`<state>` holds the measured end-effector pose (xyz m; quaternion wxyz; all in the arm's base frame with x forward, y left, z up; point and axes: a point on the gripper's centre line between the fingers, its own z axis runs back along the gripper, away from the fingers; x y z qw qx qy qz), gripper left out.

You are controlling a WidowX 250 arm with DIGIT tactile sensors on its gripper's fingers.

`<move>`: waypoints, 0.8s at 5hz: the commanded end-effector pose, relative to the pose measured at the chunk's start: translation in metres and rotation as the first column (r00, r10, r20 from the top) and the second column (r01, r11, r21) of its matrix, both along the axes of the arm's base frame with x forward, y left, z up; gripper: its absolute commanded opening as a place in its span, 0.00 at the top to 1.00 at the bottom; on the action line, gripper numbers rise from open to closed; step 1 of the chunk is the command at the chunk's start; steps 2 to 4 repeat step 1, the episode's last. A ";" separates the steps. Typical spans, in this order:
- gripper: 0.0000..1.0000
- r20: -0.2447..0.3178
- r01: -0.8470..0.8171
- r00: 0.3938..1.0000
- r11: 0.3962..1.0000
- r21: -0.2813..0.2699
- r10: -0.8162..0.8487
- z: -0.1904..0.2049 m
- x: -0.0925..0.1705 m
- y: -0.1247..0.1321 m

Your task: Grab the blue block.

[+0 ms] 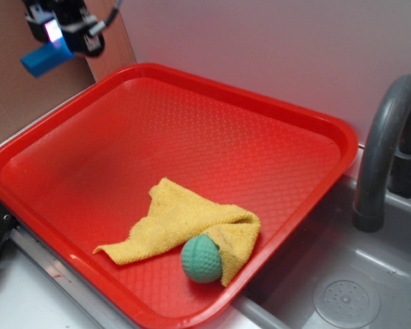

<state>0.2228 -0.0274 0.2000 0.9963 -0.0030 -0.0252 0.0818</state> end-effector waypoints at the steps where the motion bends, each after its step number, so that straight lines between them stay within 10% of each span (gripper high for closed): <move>1: 1.00 0.079 -0.003 0.997 1.000 -0.024 0.004 0.063 -0.010 0.006; 4: 1.00 0.079 -0.003 0.997 1.000 -0.024 0.004 0.063 -0.010 0.006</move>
